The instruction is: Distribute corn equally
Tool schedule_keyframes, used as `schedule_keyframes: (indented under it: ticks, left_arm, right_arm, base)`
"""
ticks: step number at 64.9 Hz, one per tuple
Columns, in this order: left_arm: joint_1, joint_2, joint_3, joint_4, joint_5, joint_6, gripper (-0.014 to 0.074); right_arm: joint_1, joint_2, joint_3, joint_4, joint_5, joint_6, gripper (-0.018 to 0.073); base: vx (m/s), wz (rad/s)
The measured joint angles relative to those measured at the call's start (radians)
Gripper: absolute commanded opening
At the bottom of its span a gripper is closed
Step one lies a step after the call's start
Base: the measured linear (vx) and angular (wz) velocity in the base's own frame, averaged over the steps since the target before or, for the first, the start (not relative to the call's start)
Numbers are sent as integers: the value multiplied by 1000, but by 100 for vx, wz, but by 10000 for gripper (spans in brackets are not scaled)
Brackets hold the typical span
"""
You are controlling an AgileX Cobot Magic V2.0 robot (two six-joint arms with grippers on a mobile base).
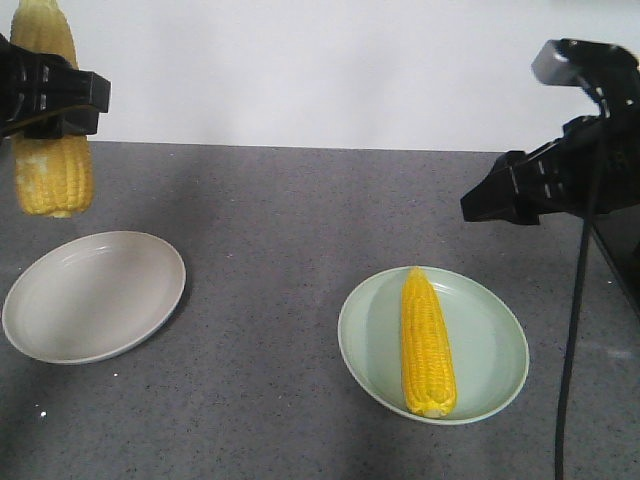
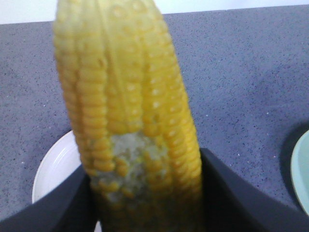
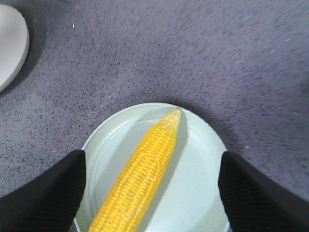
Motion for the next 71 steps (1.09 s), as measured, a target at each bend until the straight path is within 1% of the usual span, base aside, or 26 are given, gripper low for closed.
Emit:
schedule_keyframes:
  ticks: [8,18,29,37,47,58,63,71]
  left_arm:
    - [0,0,0,2,18,0,72]
    - [0,0,0,9,40,0,72]
    - [0,2,0,20,58,0,72]
    - [0,17,0,25,92,0,72]
    - [0,79,0,28,137,0,72]
    - [0,155,0,30,158,0,72]
    - [0,193,0,43,168,0,72]
    - [0,253,0,86,174,0,72]
  right_arm:
    - [0,-79,0,-47,10,34,545]
    - [0,-155,0,-83,19,58,545]
    - [0,-202,0,-87,24,65,545]
    - [0,-205,0,-89,25,65,545]
    - [0,-205,0,-90,26,65,545]
    - [0,-205,0,-90,26,65,545]
    - [0,-205,0,-90,26,65,545]
    - [0,-205,0,-90,26,65,545]
  base:
    - [0,0]
    - [0,0]
    - [0,0]
    - [0,0]
    - [0,0]
    - [0,0]
    - [0,0]
    - [0,0]
